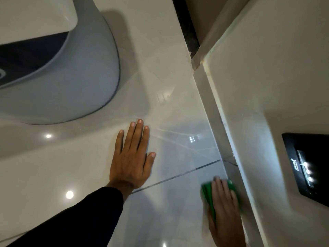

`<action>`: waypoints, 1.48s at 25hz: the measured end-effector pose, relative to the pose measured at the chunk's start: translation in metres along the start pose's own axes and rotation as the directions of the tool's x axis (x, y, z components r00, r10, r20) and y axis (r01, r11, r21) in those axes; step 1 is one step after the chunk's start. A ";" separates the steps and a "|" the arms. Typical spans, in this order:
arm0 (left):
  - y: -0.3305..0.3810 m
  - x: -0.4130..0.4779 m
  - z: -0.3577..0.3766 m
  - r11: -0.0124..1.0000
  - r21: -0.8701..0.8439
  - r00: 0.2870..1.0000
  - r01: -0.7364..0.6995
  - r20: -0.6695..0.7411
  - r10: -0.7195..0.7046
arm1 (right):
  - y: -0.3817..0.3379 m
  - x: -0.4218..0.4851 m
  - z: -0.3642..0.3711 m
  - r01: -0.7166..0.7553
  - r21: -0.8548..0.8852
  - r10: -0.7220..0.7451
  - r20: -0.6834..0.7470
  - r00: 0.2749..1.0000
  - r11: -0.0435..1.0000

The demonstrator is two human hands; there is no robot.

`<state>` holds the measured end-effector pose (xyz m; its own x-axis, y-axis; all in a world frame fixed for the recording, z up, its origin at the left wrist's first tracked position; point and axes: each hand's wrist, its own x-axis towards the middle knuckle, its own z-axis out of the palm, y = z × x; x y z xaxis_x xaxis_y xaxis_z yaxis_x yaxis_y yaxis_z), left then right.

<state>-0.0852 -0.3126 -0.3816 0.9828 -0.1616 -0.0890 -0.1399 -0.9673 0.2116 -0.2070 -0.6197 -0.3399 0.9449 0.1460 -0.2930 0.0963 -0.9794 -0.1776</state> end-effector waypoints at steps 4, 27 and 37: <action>0.002 0.001 0.000 1.000 -0.015 1.000 -0.006 -0.015 0.006 | -0.046 0.146 -0.037 -0.018 0.156 0.023 -0.029 0.999 0.988; 0.012 -0.043 -0.068 0.998 -0.053 0.989 0.018 0.145 -0.010 | -0.017 -0.077 -0.039 -0.424 0.340 0.387 0.173 0.906 0.840; -0.008 -0.133 -0.349 0.979 0.087 0.974 0.185 0.117 -0.194 | -0.215 -0.024 -0.275 -0.059 0.441 0.058 0.016 0.998 0.895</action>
<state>-0.1725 -0.2150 -0.0315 0.9702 0.0074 -0.2420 0.0339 -0.9938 0.1057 -0.1646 -0.4508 -0.0366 0.9436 0.0917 -0.3181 -0.1076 -0.8239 -0.5564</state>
